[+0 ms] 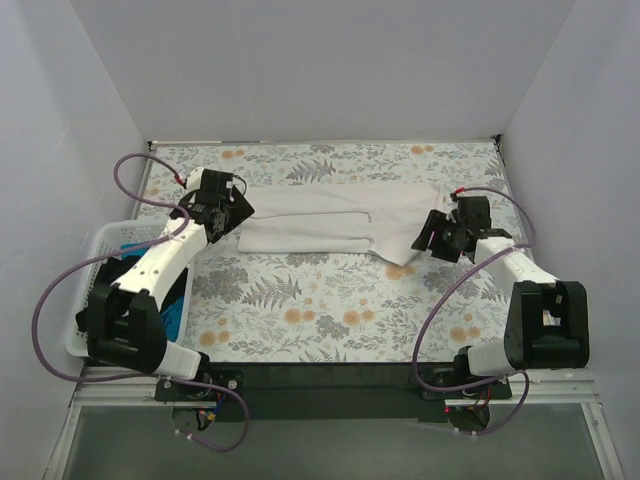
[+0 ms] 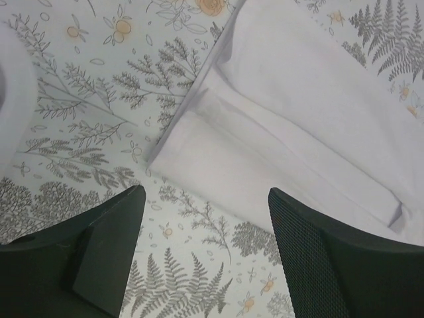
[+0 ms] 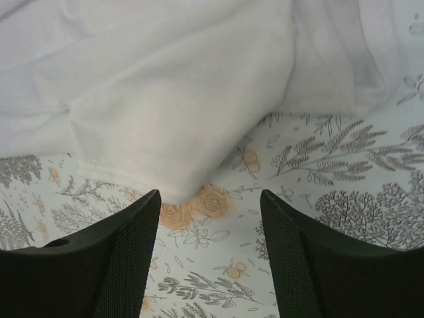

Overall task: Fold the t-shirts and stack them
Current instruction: Fold the tshirt

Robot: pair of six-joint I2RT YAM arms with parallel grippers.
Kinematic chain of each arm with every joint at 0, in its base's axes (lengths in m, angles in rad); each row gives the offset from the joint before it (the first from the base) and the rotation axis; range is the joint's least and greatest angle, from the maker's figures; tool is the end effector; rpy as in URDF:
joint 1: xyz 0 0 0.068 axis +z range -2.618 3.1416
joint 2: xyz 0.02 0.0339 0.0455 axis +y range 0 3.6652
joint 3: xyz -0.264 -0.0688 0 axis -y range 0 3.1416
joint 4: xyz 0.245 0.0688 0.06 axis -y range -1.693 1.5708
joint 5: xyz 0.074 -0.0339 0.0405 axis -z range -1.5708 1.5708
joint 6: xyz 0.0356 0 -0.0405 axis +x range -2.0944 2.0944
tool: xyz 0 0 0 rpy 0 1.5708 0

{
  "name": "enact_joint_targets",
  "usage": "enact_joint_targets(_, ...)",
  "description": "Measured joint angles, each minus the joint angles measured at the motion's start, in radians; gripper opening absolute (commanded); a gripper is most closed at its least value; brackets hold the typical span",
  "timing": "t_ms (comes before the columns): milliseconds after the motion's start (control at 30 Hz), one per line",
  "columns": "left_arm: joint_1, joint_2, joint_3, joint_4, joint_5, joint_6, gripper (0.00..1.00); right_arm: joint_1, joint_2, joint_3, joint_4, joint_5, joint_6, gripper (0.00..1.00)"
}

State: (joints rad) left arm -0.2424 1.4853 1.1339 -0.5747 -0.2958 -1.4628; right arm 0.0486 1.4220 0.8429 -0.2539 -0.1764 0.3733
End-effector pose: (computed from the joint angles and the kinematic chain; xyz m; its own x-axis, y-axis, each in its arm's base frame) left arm 0.3064 -0.0651 0.2622 -0.1428 -0.9443 -0.2964 -0.7650 0.2954 -0.5723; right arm 0.2915 0.0204 0.2100 -0.7486 0.3230 -0.5790 0.1152 0.9234 0.3662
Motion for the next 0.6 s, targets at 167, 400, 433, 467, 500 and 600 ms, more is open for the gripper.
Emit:
enact_joint_targets(167,-0.016,-0.159,-0.158,0.028,0.008,0.035,0.74,-0.002,-0.05,-0.186,0.082,-0.043,0.1,0.71)
enact_joint_targets(400,-0.017,-0.234,-0.331,0.056,0.009,0.076,0.72,-0.002,-0.044,-0.278,0.266,-0.091,0.223,0.72)
enact_joint_targets(433,-0.017,-0.234,-0.344,0.064,0.008,0.079,0.72,-0.002,-0.037,-0.285,0.294,-0.095,0.234,0.71)
enact_joint_targets(467,-0.017,-0.234,-0.356,0.07,0.008,0.079,0.71,-0.002,-0.031,-0.288,0.312,-0.098,0.245,0.7)
enact_joint_targets(500,-0.017,-0.234,-0.362,0.071,0.008,0.08,0.71,-0.002,-0.021,-0.29,0.336,-0.101,0.254,0.67)
enact_joint_targets(600,-0.017,-0.234,-0.365,0.084,0.008,0.08,0.7,-0.002,0.019,-0.29,0.398,-0.119,0.28,0.56)
